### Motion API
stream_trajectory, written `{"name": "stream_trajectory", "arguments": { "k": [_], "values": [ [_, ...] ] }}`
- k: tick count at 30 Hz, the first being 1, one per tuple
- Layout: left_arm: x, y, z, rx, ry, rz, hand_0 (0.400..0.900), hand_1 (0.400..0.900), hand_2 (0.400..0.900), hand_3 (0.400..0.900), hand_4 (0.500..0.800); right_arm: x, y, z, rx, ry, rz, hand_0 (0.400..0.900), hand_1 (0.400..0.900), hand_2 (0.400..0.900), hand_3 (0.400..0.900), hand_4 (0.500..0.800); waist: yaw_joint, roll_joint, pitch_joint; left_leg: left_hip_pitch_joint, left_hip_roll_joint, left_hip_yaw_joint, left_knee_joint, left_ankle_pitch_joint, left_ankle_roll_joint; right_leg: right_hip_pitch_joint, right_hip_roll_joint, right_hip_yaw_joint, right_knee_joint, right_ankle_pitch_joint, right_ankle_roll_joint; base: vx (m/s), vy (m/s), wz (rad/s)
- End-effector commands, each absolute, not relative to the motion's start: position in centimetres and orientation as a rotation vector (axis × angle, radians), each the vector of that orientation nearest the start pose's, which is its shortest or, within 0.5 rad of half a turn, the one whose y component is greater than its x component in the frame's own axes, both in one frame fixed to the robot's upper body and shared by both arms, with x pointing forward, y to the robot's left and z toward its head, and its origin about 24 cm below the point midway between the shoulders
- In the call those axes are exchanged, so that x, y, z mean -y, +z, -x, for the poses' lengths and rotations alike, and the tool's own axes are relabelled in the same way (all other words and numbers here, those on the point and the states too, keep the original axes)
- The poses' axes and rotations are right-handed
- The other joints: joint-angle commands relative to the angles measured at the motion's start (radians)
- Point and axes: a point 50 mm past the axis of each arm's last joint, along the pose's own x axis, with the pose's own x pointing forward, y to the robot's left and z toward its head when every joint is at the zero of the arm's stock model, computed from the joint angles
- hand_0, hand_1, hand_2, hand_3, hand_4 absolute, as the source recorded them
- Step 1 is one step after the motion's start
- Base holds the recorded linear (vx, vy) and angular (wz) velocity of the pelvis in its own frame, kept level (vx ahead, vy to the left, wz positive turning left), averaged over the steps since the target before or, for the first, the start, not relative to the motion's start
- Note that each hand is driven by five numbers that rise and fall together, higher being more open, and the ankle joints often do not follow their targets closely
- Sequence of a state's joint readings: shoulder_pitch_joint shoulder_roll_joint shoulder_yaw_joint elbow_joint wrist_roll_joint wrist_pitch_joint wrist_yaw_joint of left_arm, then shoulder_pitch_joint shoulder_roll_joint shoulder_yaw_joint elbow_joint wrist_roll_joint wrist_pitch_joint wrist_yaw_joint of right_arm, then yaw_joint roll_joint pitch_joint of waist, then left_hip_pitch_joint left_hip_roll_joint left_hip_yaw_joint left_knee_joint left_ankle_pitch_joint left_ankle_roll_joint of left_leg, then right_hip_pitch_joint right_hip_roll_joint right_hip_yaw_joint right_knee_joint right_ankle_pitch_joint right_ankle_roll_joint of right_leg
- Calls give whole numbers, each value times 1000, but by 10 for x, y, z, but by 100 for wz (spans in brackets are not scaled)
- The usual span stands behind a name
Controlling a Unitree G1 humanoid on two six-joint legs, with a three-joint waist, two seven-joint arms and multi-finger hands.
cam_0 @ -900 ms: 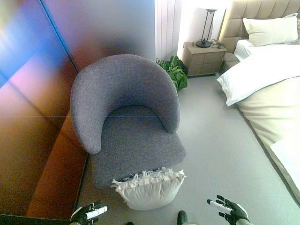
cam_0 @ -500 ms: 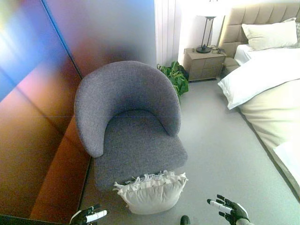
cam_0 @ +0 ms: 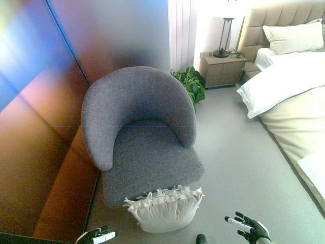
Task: Pick up the pillow and put it on the sofa.
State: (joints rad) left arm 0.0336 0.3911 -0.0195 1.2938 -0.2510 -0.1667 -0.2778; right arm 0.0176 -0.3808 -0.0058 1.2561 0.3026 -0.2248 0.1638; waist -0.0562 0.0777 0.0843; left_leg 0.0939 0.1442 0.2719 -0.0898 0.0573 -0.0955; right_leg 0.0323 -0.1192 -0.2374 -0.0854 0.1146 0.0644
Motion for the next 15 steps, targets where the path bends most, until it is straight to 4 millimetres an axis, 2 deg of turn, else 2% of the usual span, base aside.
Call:
{"name": "stream_trajectory", "arguments": {
  "k": [1,3,5,9,12,15],
  "values": [
    [-313,-130,-91,-1052,185,-59,900,900,900,900,800,306,-121,-125,-870,-271,68,900,900,900,900,800,-25,-25,31,-39,41,-19,74,-37,-10,1,-54,-3,133,-168,46,74,17,3],
    [-313,-130,-92,-1053,184,-60,900,900,900,900,800,308,-120,-125,-865,-271,76,900,900,900,900,800,-25,-23,40,-47,39,-24,88,-40,-9,-4,-53,-1,146,-175,41,54,8,2],
    [-310,-129,-102,-1024,181,-52,900,900,900,900,800,311,-114,-137,-826,-266,100,900,900,900,900,800,-25,-19,78,-100,38,-45,145,-52,-11,-45,-53,12,189,-194,26,-80,0,3],
    [-304,-118,-141,-898,143,-36,900,900,900,900,800,322,-90,-176,-694,-266,133,900,900,900,900,800,-26,-13,193,-250,29,-87,297,-79,-11,-166,-65,36,280,-207,-7,-264,-8,10],
    [-304,-102,-173,-785,122,-30,900,900,900,900,800,325,-63,-213,-558,-262,162,900,900,900,900,800,-27,-6,286,-403,17,-106,424,-106,10,-344,-57,78,420,-219,-36,-275,-39,12],
    [-310,-89,-191,-724,133,-49,900,900,900,900,800,322,-41,-241,-443,-261,171,900,900,900,900,800,-22,-12,345,-543,5,-133,536,-138,24,-493,-44,102,545,-241,-49,-222,-91,17]
  ]
}}
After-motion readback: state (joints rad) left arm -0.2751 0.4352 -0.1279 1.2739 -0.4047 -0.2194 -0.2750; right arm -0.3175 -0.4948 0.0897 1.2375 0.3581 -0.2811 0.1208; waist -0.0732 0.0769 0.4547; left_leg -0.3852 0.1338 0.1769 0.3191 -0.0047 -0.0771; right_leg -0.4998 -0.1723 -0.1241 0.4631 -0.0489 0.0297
